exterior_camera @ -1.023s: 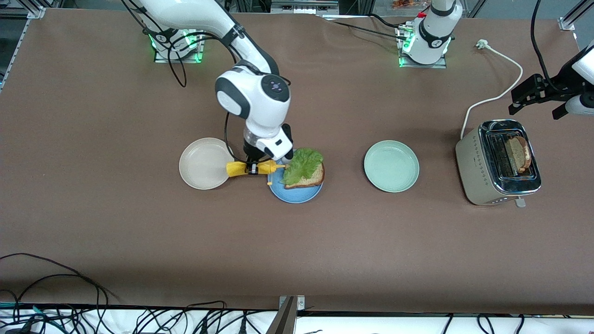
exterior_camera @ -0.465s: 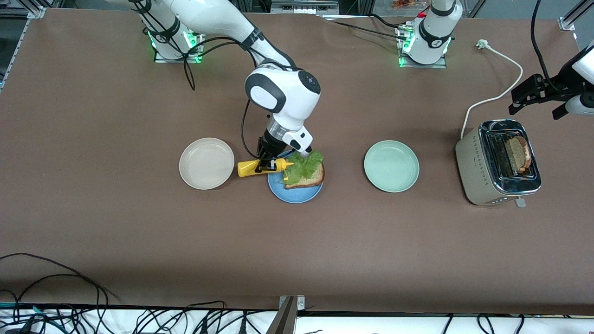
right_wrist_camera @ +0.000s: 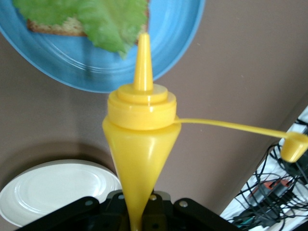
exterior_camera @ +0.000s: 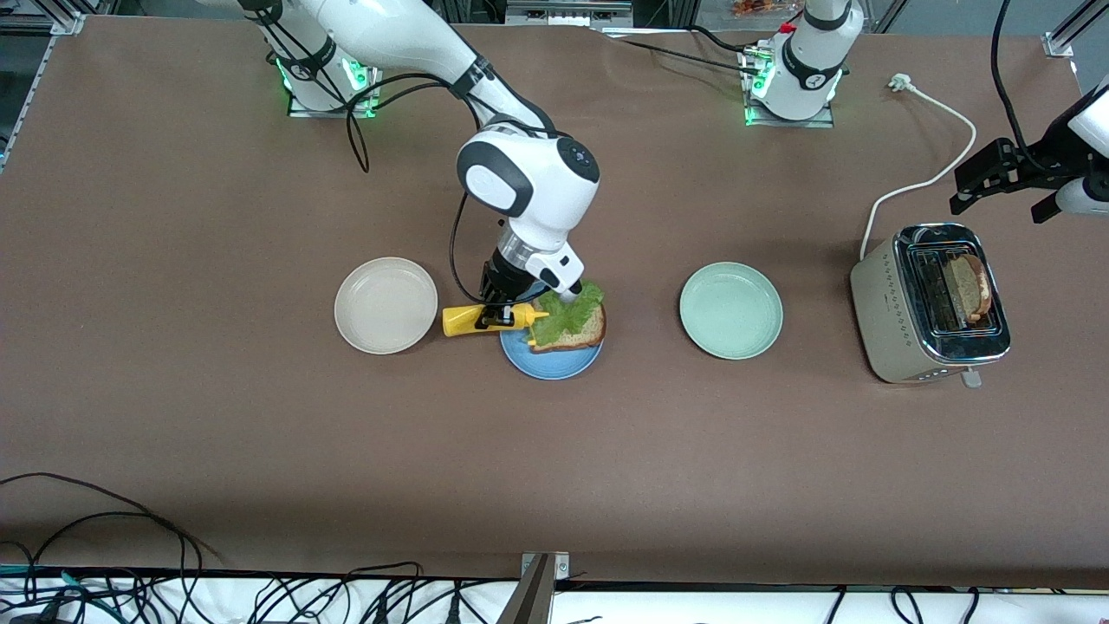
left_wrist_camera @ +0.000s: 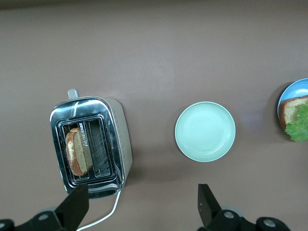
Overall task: Make sandwich in blue plate with both arms
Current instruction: 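Tilt the yellow bottle over the lettuce with the right gripper, then carry the yellow bottle back past the cream plate with the right gripper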
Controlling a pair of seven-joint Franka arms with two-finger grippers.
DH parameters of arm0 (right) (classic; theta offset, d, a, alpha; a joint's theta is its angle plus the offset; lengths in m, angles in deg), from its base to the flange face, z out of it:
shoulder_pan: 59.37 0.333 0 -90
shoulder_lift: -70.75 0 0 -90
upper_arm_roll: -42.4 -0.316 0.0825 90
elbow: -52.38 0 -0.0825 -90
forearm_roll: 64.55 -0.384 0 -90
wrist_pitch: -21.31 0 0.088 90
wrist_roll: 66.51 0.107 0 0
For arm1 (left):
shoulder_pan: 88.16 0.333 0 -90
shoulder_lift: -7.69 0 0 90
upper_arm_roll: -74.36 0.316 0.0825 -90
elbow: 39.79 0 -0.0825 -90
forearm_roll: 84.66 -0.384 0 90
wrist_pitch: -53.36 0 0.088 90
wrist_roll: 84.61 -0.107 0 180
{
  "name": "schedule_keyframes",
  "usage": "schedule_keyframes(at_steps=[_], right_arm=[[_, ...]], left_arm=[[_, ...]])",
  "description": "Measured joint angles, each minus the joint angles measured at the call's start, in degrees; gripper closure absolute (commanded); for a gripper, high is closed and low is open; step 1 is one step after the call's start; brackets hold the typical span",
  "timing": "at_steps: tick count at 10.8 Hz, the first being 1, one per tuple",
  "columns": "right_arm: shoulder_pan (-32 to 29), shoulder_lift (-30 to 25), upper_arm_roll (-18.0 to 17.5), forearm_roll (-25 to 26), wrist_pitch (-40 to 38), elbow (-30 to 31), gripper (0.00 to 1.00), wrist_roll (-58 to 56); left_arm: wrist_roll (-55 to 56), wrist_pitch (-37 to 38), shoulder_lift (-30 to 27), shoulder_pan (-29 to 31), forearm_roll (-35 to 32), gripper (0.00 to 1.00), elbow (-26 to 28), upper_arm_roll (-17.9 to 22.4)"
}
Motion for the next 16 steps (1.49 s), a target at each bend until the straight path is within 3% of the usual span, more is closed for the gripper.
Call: schedule_keyframes(at_steps=[4, 6, 13, 16], right_arm=[[-6.5, -5.4, 0.4, -15.1, 1.9, 1.0, 0.93, -0.8], [-10.6, -7.7, 0.5, -25.0, 3.2, 2.7, 0.93, -5.2], [-30.2, -12.8, 0.7, -62.1, 0.9, 6.8, 0.93, -36.6], [-37.4, -12.8, 0.7, -72.4, -4.2, 9.1, 0.93, -48.6]], left_arm=[[0.0, 0.0, 0.0, 0.0, 0.0, 0.0, 0.0, 0.0], [0.0, 0.0, 0.0, 0.0, 0.0, 0.0, 0.0, 0.0], [0.0, 0.0, 0.0, 0.0, 0.0, 0.0, -0.1, 0.0], [0.0, 0.4, -0.1, 0.0, 0.0, 0.0, -0.3, -0.1]])
